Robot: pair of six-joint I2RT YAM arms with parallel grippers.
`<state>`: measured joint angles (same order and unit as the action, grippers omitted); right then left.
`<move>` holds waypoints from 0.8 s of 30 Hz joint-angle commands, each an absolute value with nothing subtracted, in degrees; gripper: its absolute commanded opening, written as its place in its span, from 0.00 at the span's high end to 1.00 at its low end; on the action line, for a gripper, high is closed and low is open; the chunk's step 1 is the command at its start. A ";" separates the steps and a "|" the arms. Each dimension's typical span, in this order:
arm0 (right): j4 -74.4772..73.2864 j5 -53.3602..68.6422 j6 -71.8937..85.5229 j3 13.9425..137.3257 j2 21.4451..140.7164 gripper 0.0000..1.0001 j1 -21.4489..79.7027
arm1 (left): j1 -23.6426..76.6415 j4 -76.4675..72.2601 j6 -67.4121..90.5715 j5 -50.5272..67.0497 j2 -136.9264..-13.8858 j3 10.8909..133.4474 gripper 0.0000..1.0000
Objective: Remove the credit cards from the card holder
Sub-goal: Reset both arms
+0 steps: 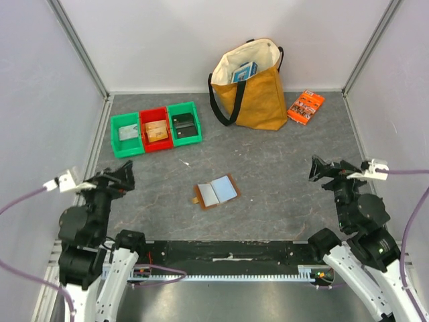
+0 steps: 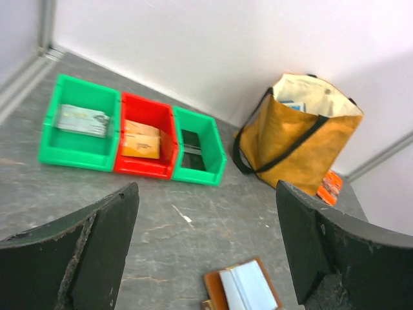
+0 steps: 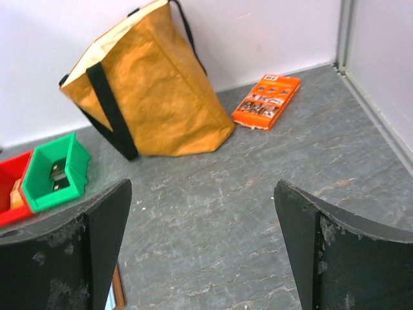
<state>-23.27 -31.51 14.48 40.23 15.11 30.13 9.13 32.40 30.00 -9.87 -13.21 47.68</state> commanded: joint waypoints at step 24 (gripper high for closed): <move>-22.50 -46.67 13.10 34.89 3.78 0.02 30.06 | 10.37 37.97 26.90 -24.43 -4.57 37.27 0.09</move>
